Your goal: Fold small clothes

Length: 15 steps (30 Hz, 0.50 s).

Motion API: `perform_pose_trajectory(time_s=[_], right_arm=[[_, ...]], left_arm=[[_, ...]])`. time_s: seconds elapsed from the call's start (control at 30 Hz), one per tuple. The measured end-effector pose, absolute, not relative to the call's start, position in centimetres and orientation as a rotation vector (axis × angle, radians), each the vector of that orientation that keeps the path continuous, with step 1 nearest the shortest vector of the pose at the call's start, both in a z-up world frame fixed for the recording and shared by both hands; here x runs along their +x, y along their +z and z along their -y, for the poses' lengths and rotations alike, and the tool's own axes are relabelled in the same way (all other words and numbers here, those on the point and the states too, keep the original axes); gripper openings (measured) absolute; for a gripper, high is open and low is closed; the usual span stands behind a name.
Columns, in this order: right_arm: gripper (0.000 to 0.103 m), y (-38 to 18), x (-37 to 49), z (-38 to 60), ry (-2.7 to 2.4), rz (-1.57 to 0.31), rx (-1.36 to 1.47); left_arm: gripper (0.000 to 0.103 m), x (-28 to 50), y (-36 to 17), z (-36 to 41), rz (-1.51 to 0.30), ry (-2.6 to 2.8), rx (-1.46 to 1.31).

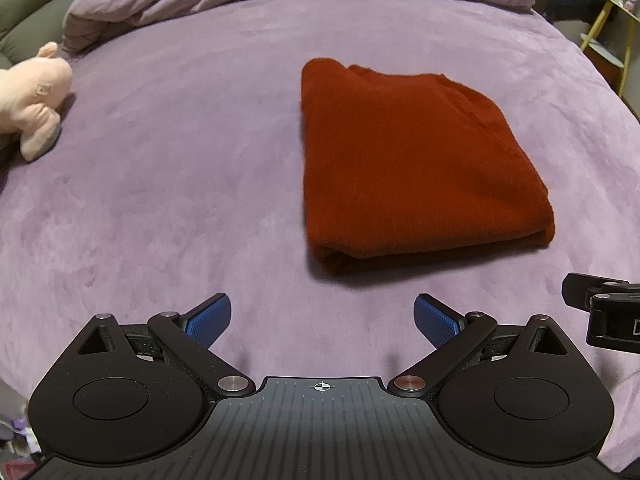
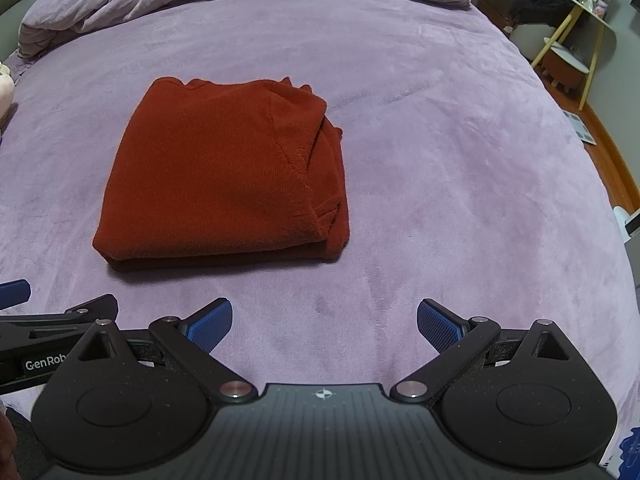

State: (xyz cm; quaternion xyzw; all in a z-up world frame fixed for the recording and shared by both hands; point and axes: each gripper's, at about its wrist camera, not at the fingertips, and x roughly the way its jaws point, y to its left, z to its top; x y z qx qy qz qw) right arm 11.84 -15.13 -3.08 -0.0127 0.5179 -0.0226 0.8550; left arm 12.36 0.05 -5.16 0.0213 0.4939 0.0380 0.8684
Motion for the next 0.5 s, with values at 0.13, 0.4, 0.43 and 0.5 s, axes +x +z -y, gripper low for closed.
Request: perform_pose_trajectory(time_s=[0.13, 0.4, 0.43, 0.5], right_arm=[[0.099, -3.08, 11.92, 15.19, -0.052, -1.088, -0.027], [0.099, -3.05, 11.86, 15.22, -0.052, -1.087, -0.026], [0.099, -3.05, 11.85, 15.21, -0.052, -1.087, -0.027], [0.099, -3.06, 11.80, 15.21, -0.055, -1.086, -0.027]], left_arm=[[0.101, 12.42, -5.22, -0.17, -1.038, 0.078, 0.052], [0.101, 12.37, -5.20, 0.17, -1.038, 0.079, 0.088], [0.101, 12.36, -5.21, 0.18, -1.040, 0.077, 0.087], [0.101, 12.33, -5.18, 0.22, -1.041, 0.073, 0.087]])
